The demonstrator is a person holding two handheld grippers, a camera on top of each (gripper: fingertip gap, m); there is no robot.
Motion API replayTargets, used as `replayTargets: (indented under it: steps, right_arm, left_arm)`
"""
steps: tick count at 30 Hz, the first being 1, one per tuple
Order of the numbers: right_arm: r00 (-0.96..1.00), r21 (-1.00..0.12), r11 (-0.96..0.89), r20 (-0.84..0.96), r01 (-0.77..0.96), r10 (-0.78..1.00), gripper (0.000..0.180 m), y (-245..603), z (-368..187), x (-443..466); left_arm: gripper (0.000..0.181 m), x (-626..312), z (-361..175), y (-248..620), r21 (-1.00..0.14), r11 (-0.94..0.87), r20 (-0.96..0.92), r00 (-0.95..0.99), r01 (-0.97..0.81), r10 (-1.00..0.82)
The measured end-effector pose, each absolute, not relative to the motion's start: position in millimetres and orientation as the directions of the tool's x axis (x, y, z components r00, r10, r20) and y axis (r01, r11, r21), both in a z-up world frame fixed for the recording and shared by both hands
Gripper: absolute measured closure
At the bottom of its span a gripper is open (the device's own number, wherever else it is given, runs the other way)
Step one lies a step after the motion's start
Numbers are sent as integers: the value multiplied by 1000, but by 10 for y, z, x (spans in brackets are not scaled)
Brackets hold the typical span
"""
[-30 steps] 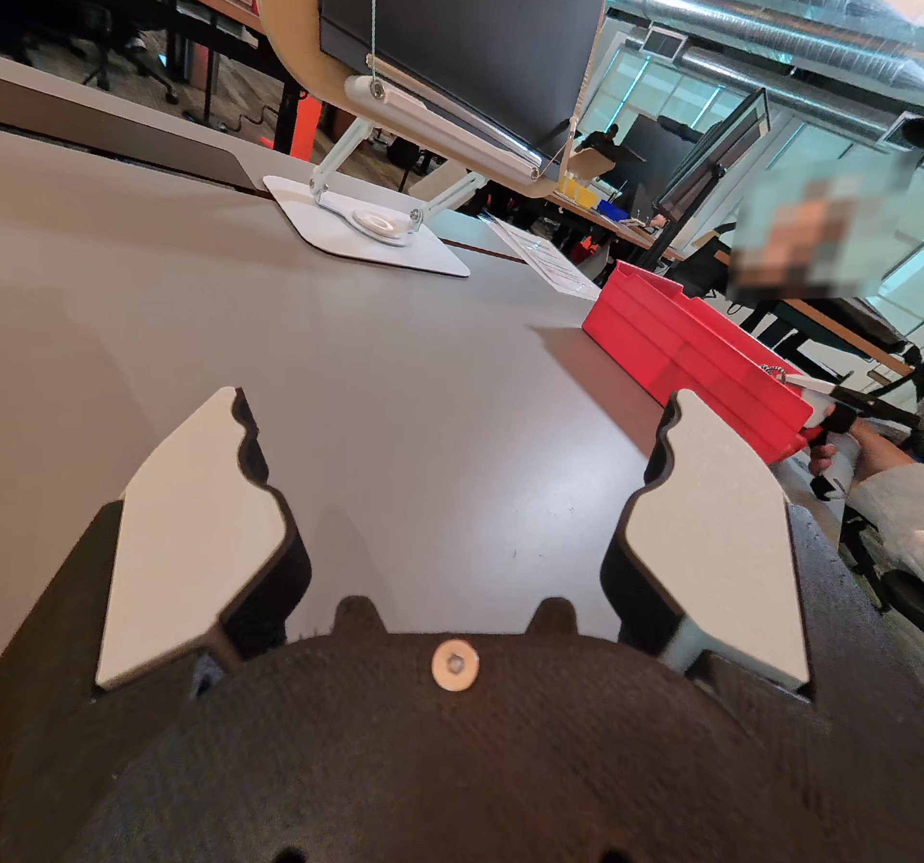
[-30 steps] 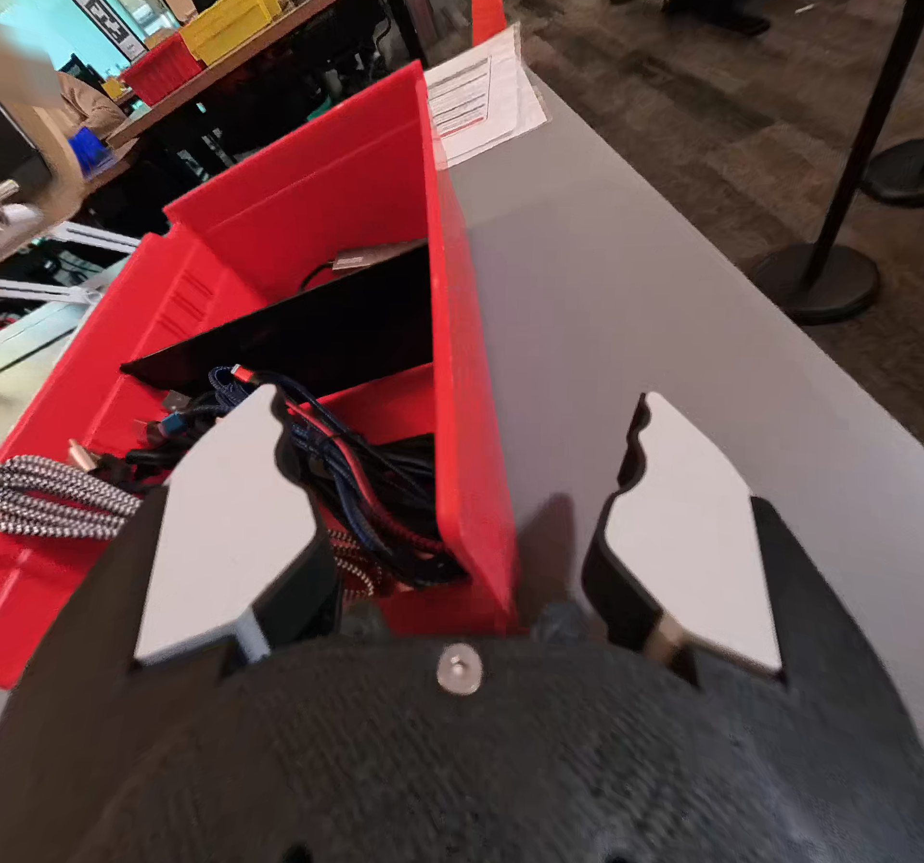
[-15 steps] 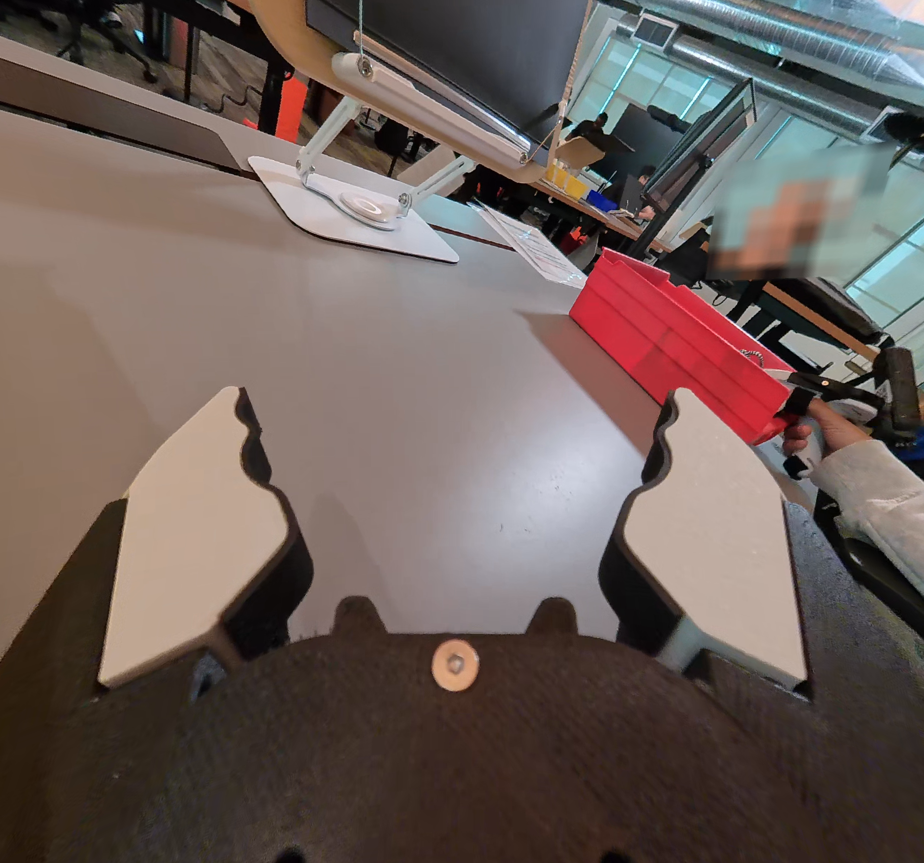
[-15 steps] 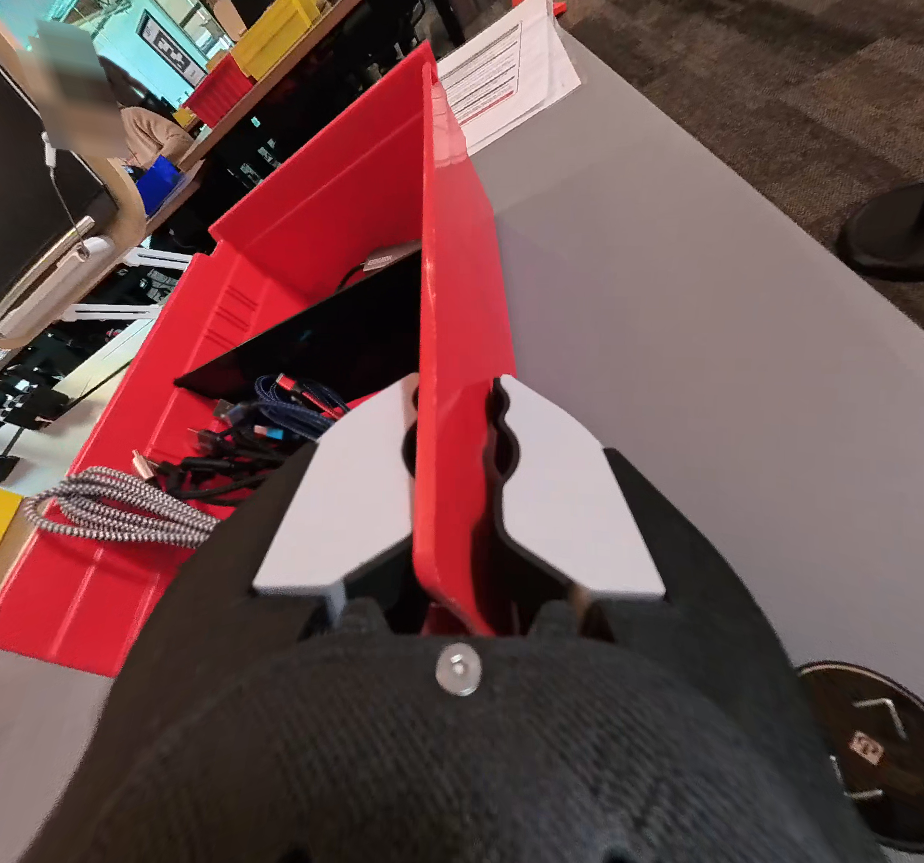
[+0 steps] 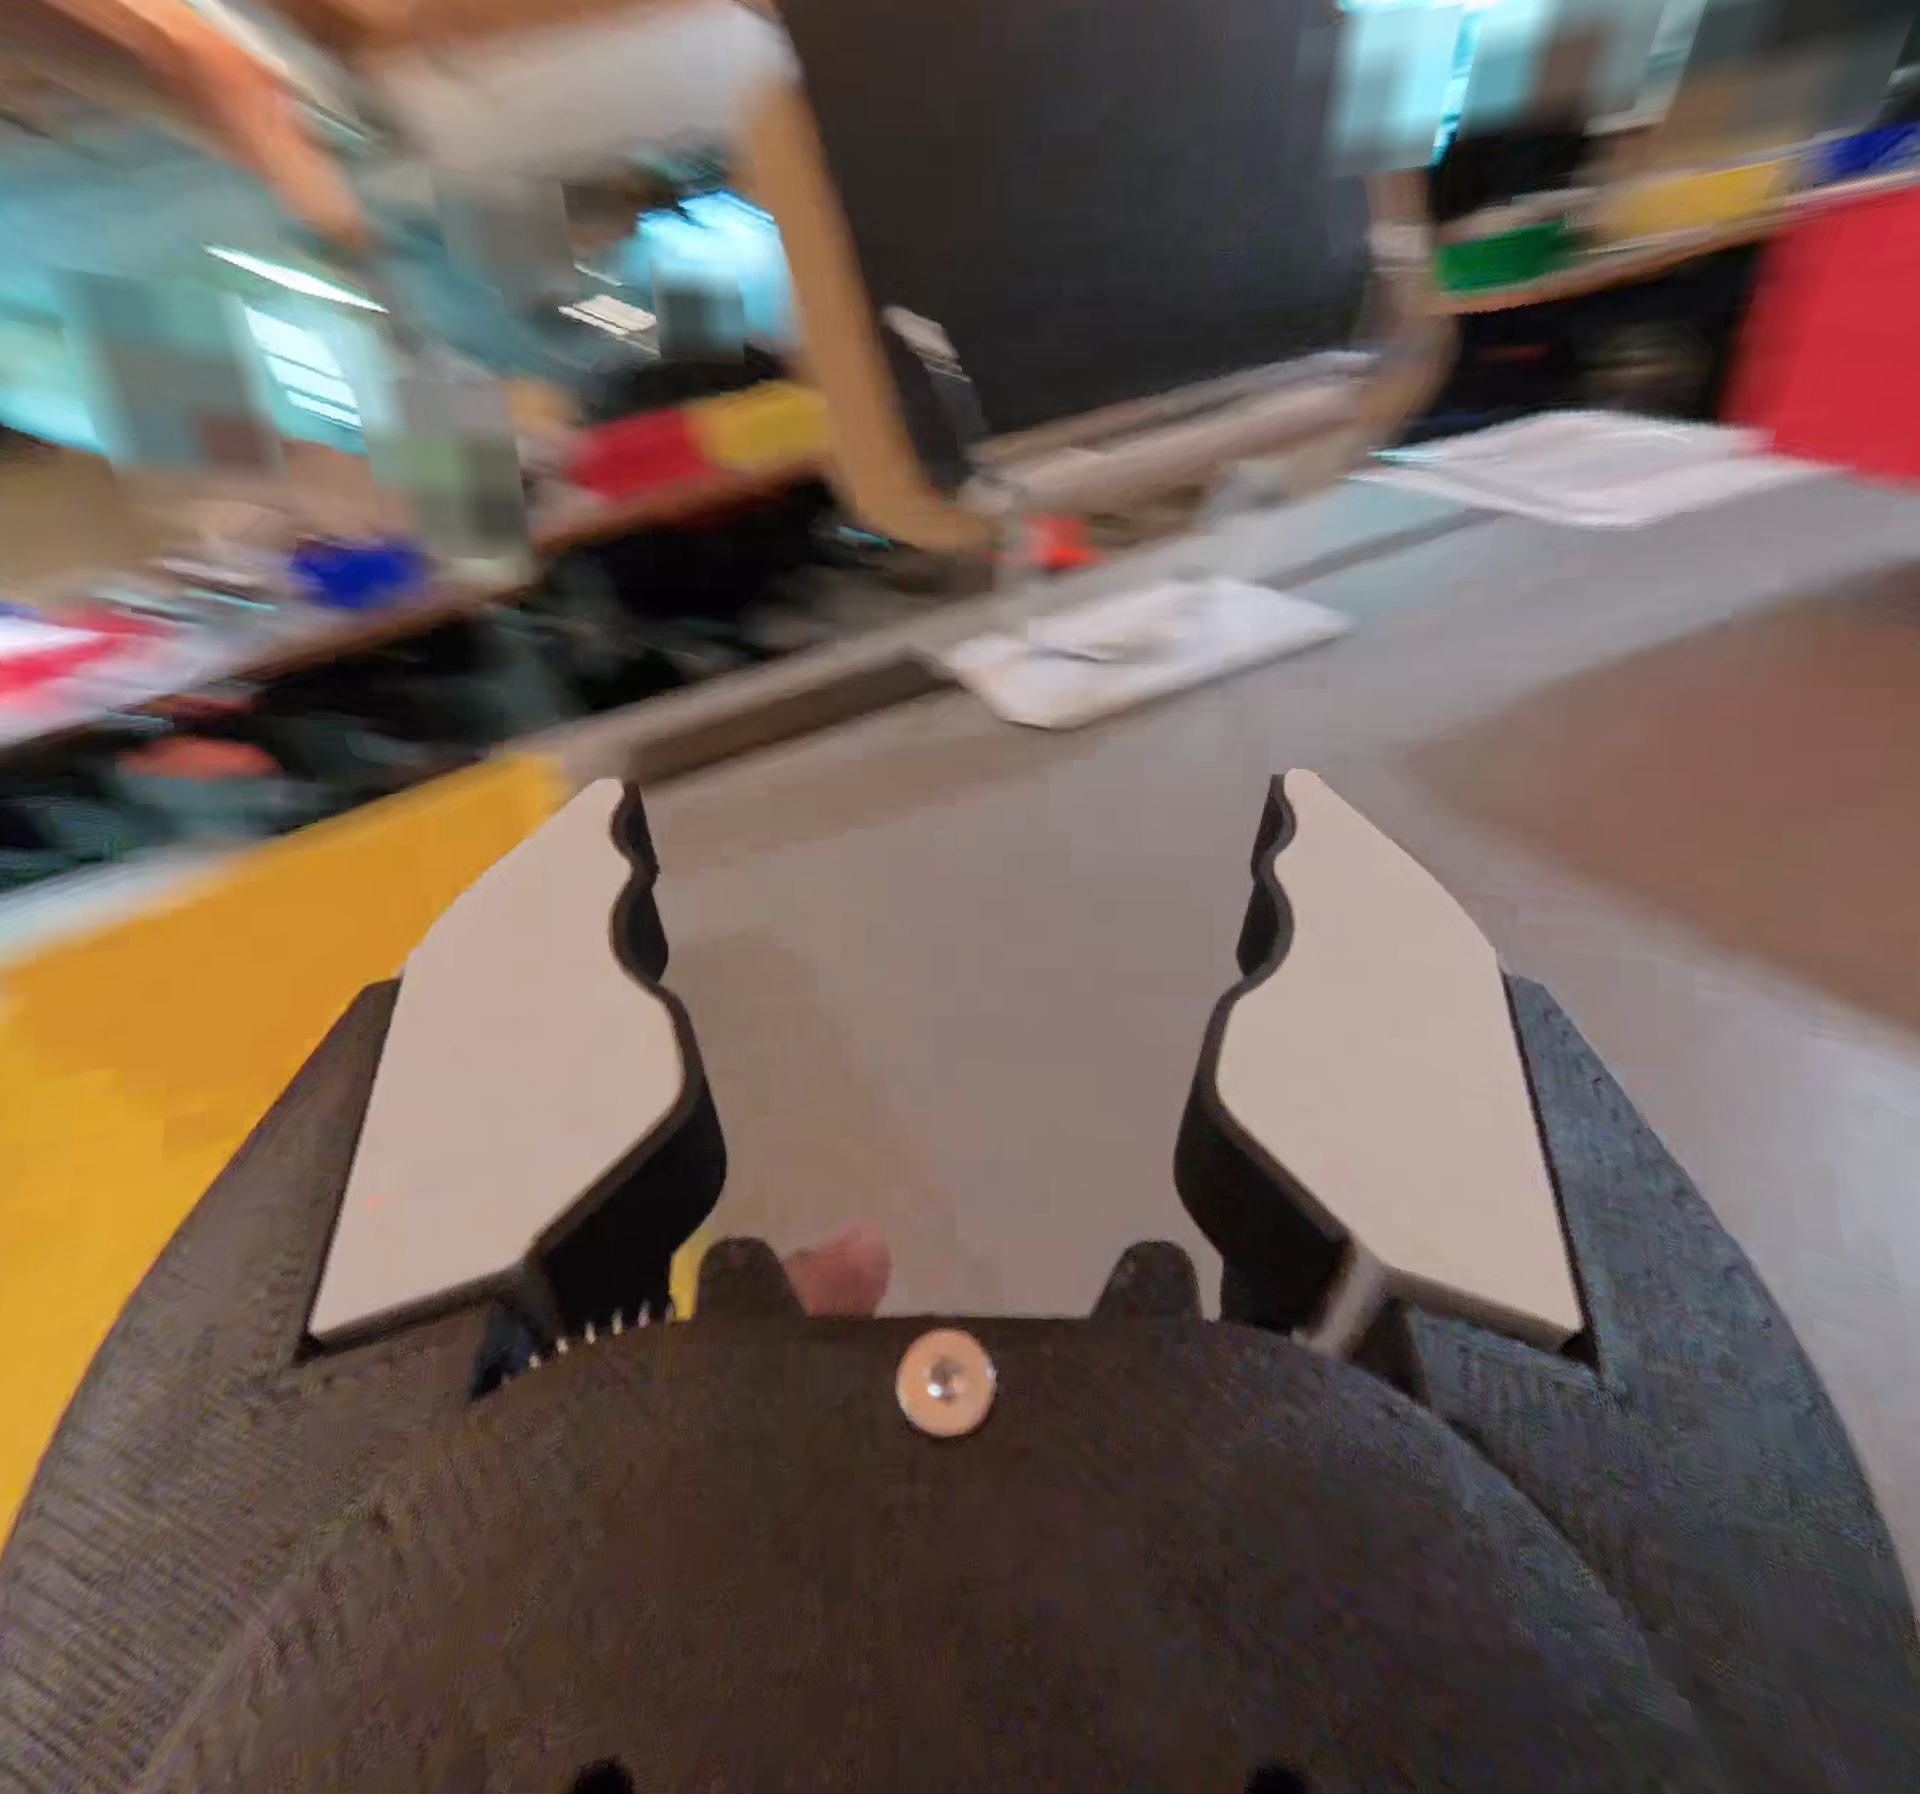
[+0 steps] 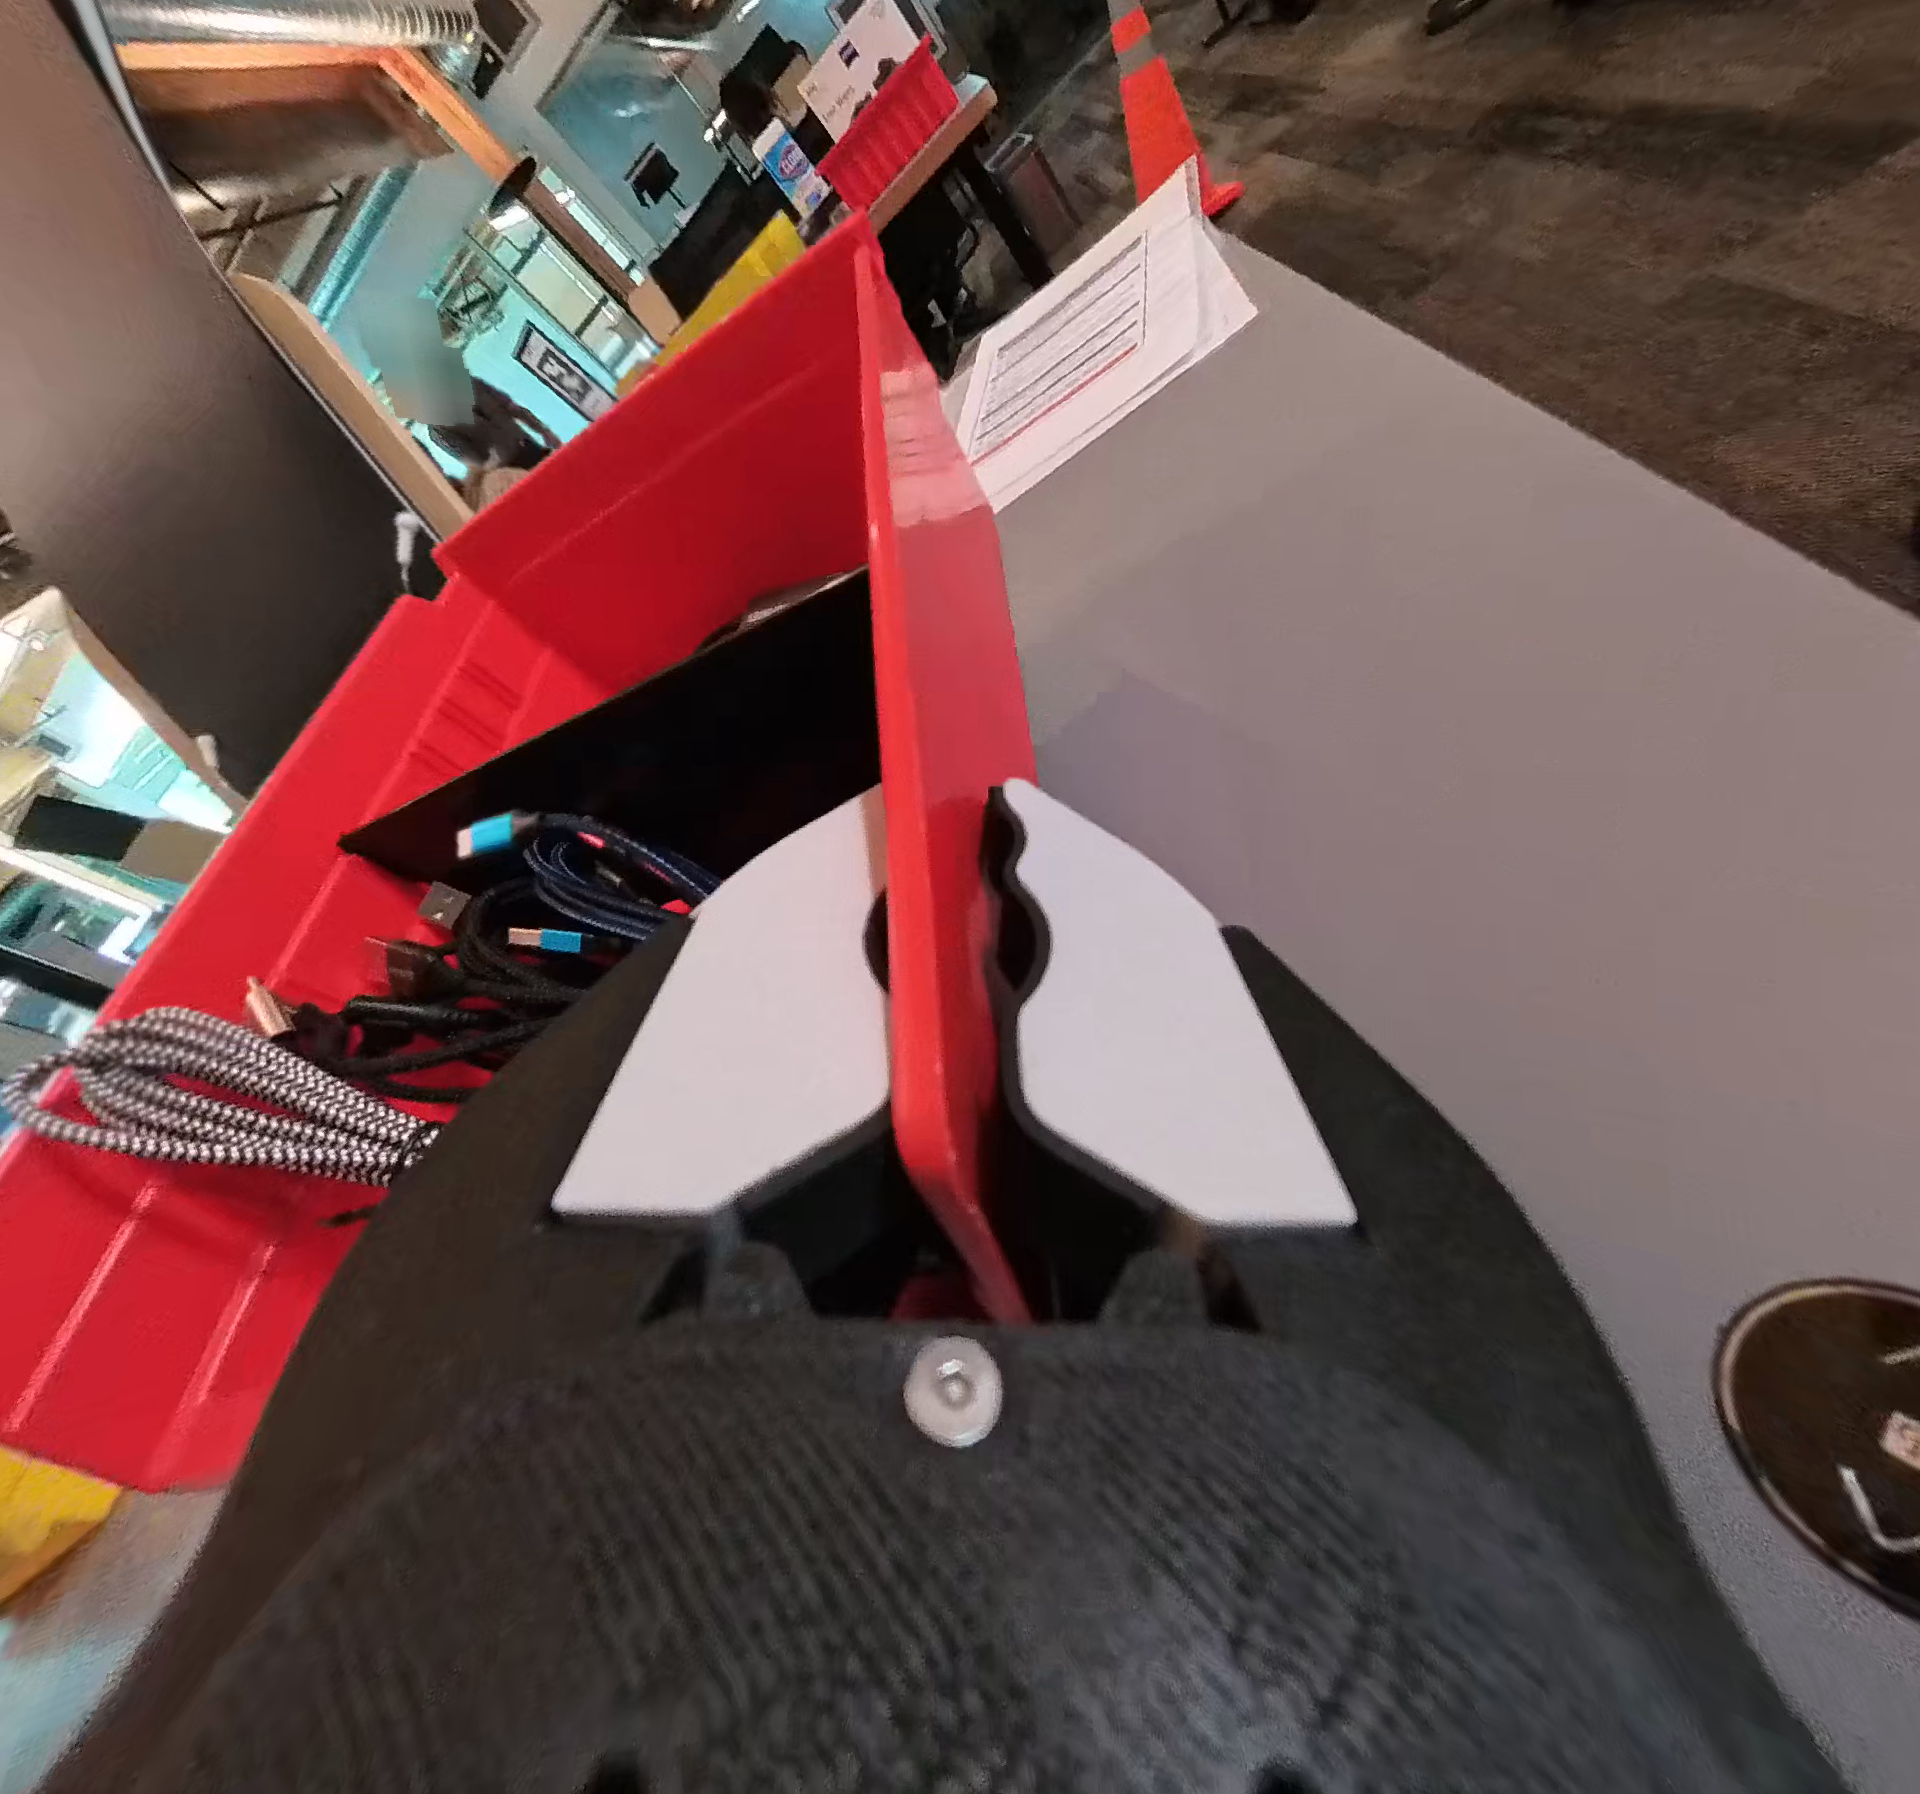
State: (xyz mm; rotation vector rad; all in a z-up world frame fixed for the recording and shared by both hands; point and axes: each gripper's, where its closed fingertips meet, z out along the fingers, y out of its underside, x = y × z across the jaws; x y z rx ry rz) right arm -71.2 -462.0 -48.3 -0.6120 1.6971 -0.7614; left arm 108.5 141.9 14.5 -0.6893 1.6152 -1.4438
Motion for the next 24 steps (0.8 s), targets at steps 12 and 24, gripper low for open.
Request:
replayTargets:
  steps: [12, 24]
  right_arm:
    - [-220, -730, 676, -678, 97, -701, 168, -4636, -359, -838]
    - [-187, -806, 583, -561, -100, -807, 167, -4046, -425, -512]
  left_arm:
    - [46, 1544, -519, 2524, -859, 467, -412, -256, -212, -874]
    - [165, 1592, -1019, 2445, -719, 568, -410, -417, -399, -811]
